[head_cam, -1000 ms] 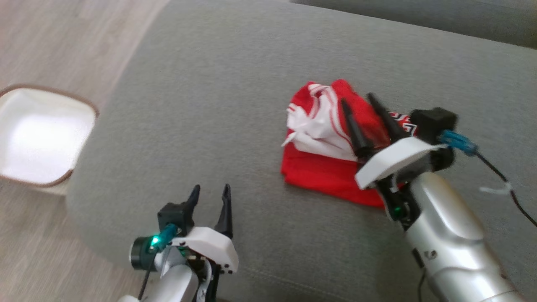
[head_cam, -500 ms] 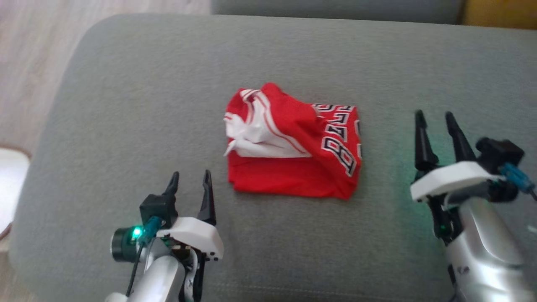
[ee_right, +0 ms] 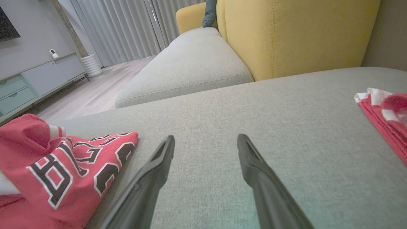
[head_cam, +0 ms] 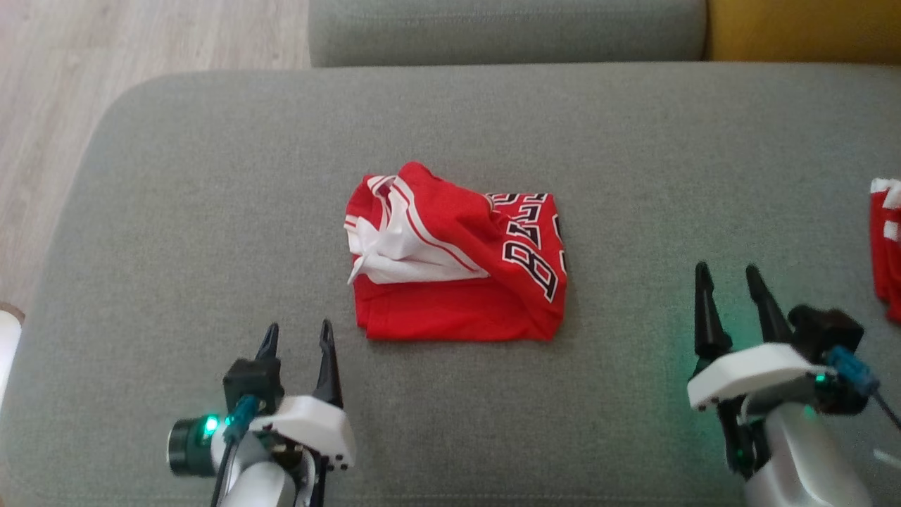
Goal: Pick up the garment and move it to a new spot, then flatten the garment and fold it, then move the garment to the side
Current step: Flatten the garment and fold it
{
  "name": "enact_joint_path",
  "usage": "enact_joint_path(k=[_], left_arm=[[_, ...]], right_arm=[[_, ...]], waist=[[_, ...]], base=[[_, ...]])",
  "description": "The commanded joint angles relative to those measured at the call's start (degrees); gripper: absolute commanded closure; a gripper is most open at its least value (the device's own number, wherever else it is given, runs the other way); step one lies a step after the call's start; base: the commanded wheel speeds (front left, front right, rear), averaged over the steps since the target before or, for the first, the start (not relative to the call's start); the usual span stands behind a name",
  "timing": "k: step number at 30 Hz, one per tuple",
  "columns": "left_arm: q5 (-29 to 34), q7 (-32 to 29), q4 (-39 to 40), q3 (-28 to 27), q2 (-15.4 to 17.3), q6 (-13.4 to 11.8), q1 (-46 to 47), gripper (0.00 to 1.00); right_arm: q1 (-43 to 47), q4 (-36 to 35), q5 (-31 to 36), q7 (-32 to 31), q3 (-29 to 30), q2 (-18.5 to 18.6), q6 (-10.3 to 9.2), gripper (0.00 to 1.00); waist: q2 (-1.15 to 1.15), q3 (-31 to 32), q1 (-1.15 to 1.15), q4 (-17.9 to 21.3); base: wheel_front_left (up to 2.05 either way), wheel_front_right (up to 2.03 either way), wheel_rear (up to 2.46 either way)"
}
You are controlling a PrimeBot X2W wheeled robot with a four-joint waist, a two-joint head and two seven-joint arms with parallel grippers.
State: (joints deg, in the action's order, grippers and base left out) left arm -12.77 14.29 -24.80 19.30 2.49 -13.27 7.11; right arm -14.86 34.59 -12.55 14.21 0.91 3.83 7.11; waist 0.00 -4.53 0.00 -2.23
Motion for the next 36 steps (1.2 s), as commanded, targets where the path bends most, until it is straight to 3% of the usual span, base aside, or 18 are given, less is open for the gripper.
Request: enact_joint_path(k=[1,11,16,23,36], left_arm=[[0.84,0.71,1.41,-2.67,0.39,0.19,0.73,0.0],[1.66,0.71,2.12,-4.08,0.39,0.84,-1.73,0.0],[1.25,0.71,2.65,-2.96,0.39,1.12,-1.45,0.0],[-0.19,0.71,3.09,0.03,0.39,1.25,-0.48,0.0],[-3.66,0.71,4.06,6.07,0.39,-0.15,2.05,0.0]], right_arm=[[-0.01,-1.94,0.38,0.78,-1.2,-0.69,0.37,0.0],[2.29,-1.64,-1.15,0.78,-2.54,-0.93,0.37,0.0],[0.89,-1.25,-3.09,0.26,-6.25,-0.94,0.37,0.0],[-7.79,-3.62,-5.88,-6.43,-15.06,-0.09,0.37,0.0],[-25.08,-2.04,-16.7,-23.1,-30.14,6.1,0.37,0.0]], waist=[[0.0,1.16,0.0,0.0],[0.0,2.83,0.0,0.04],[0.0,2.01,0.0,-1.19],[0.0,-0.16,0.0,-5.08],[0.0,-4.13,0.0,-14.94]], base=[[0.0,0.0,0.0],[0.0,0.0,0.0],[0.0,0.0,0.0],[0.0,0.0,0.0],[0.0,0.0,0.0]])
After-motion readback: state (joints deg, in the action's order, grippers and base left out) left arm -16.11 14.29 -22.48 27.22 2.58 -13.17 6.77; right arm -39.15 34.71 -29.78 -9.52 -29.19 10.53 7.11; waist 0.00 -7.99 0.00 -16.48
